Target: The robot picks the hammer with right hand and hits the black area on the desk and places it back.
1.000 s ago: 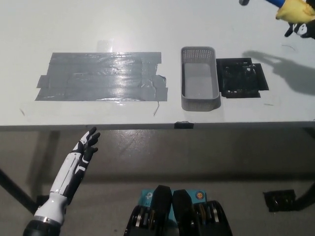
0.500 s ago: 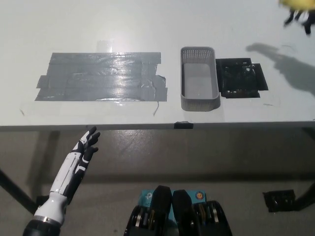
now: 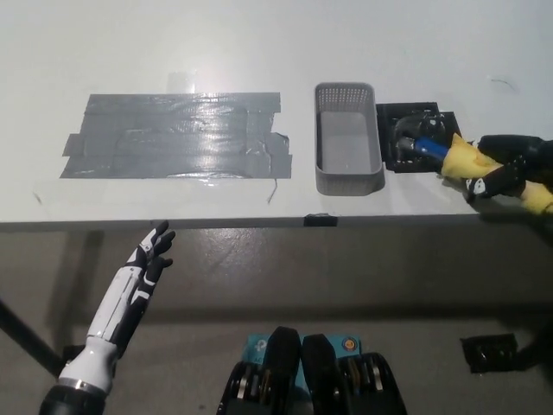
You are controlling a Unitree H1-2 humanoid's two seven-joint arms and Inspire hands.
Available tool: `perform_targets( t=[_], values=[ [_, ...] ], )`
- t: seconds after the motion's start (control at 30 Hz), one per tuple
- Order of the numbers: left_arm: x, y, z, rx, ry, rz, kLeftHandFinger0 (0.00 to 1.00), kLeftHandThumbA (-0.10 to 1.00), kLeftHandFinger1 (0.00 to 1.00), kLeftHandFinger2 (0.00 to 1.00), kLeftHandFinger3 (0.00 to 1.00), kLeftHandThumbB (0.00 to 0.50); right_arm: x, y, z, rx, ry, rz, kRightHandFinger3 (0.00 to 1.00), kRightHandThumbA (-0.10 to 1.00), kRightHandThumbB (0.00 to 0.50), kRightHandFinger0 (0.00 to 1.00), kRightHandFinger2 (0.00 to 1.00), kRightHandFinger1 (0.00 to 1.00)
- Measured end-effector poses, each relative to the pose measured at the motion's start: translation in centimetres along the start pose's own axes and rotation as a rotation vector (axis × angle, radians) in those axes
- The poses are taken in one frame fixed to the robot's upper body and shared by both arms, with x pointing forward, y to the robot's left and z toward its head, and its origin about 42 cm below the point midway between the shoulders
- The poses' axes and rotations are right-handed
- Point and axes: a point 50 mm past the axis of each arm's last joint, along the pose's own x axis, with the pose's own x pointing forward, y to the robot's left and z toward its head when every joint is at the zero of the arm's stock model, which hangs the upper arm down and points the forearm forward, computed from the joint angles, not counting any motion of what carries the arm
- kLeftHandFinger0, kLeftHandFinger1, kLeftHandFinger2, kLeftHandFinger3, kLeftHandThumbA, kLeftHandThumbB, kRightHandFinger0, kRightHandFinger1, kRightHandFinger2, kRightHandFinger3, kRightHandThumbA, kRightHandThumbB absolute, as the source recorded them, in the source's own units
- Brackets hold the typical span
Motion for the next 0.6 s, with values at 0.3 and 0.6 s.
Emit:
perform_targets(
  t=[0.3,0.6],
  values=[
    [-0.1,0.0,0.0,0.001,-0.001,0.001,0.95,1.0,1.0,1.0,1.0,0.0,-0.2,-0.6,0.6,-0.054,0.004,-0.015,1.0,-0.1,0.106,0.05,0.92,0.56],
    [-0.1,0.1,0.0,0.0,0.0,0.003,0.95,1.0,1.0,1.0,1.0,0.0,-2.2,-5.0,4.3,-0.098,-0.032,-0.095,1.0,-0.1,0.144,0.17,0.88,0.6]
  ],
)
